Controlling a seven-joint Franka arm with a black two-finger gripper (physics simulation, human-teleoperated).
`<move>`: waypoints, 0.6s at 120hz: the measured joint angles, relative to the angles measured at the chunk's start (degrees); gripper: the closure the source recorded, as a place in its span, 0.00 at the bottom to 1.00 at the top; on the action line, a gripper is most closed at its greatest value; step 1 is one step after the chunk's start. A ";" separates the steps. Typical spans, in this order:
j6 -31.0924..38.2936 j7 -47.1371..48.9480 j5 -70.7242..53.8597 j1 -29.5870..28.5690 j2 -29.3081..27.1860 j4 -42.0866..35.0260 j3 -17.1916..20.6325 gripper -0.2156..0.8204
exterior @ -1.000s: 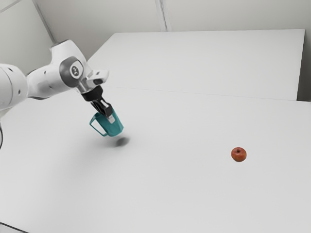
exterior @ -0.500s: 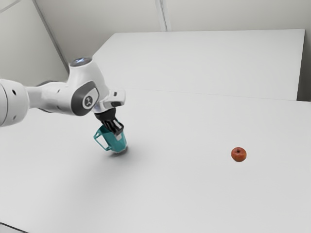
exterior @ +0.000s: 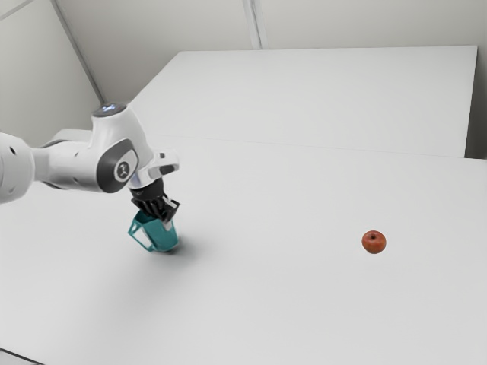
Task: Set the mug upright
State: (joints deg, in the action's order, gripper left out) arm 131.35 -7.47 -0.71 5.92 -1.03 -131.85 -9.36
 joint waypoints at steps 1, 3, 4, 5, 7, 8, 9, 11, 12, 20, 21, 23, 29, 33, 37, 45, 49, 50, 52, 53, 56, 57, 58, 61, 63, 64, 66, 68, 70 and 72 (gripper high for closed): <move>0.00 0.13 0.00 -0.11 0.03 0.00 0.00 0.96; 0.01 0.39 -0.01 -0.32 0.09 0.00 0.00 0.96; 0.02 0.52 -0.01 -0.41 0.12 0.00 0.00 0.96; 0.02 0.65 -0.01 -0.49 0.14 -0.01 -0.01 0.96; 0.03 0.89 -0.01 -0.67 0.17 -0.01 0.00 0.96; 0.03 1.01 -0.01 -0.75 0.19 -0.01 0.00 0.96; 0.04 1.13 -0.02 -0.83 0.21 -0.01 0.00 0.96; 0.04 1.37 -0.02 -0.97 0.32 -0.01 0.01 0.96; 0.04 1.48 -0.02 -1.04 0.37 -0.01 0.01 0.96; 0.06 2.28 0.02 -1.48 1.09 0.03 -0.02 0.94; 0.05 2.34 0.07 -1.54 1.17 0.04 -0.01 0.92; 0.02 2.44 0.16 -1.60 1.33 0.05 -0.04 0.88; -0.06 2.68 0.37 -1.69 1.59 0.12 -0.23 0.77; -0.13 2.81 0.47 -1.76 1.62 0.17 -0.31 0.70; -0.18 2.90 0.52 -1.82 1.64 0.25 -0.35 0.63; -0.26 3.09 0.29 -1.86 1.59 0.37 -0.41 0.52; -0.30 3.17 0.16 -1.82 1.52 0.40 -0.45 0.47; -0.31 3.19 0.12 -1.81 1.49 0.40 -0.45 0.46; -0.32 3.23 0.04 -1.78 1.43 0.42 -0.46 0.44; -0.33 3.25 -0.03 -1.77 1.40 0.44 -0.47 0.43; -0.36 3.30 -0.21 -1.70 1.28 0.50 -0.50 0.41; -0.37 3.32 -0.27 -1.66 1.25 0.52 -0.52 0.40; -0.37 3.34 -0.32 -1.60 1.21 0.53 -0.57 0.39; -0.40 3.39 -0.48 -1.44 1.12 0.56 -0.69 0.37; -0.41 3.42 -0.57 -1.35 1.06 0.60 -0.75 0.36; -0.42 3.44 -0.61 -1.31 1.03 0.61 -0.78 0.35; -0.43 3.47 -0.68 -1.24 0.98 0.65 -0.82 0.34; -0.44 3.50 -0.75 -1.18 0.90 0.68 -0.85 0.33; -0.46 3.53 -0.81 -1.13 0.79 0.71 -0.87 0.32; -0.47 3.56 -0.86 -1.08 0.70 0.73 -0.88 0.32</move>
State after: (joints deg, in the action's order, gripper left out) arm 130.87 -3.92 -1.57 4.83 -0.33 -131.12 -10.24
